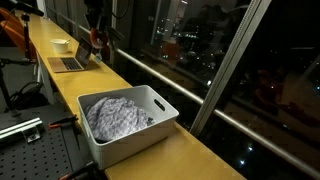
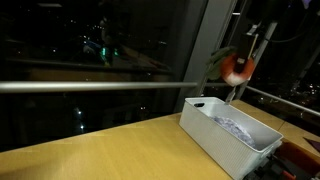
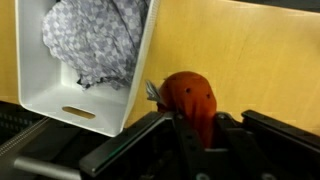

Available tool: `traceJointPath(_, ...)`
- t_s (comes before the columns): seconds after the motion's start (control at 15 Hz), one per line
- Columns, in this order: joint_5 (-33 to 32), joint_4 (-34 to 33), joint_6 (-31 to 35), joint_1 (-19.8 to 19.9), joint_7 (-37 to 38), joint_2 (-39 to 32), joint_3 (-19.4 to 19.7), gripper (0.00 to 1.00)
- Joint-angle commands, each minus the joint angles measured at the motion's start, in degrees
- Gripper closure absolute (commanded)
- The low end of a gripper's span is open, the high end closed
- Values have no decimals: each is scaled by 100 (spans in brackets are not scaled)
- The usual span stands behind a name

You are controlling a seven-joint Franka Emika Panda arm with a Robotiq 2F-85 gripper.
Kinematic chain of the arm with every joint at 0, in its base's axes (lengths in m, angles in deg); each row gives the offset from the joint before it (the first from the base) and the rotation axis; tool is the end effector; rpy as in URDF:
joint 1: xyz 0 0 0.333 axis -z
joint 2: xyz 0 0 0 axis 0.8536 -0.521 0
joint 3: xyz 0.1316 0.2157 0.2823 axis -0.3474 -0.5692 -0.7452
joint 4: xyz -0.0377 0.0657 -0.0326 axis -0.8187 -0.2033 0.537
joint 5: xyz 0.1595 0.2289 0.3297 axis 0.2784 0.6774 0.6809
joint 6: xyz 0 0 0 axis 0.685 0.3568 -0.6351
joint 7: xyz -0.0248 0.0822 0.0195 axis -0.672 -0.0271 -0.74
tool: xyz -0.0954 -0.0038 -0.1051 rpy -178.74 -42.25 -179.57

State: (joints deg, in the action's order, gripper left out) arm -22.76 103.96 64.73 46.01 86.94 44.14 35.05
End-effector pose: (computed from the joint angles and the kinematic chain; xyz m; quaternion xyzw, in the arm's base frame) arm 0.5060 0.2879 0.5062 0.9854 0.1468 0.0320 0.0807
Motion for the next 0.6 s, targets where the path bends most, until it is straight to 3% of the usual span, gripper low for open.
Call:
traceJointPath(0.0, -207, -1218, -274, -275, -195, -1157, -2, 96)
traceJointPath(0.27, 123, -1671, -301, -466, -516, -1727, 111, 96)
traceJointPath(0.53, 502, -1428, -270, -530, -590, -1801, 109, 96)
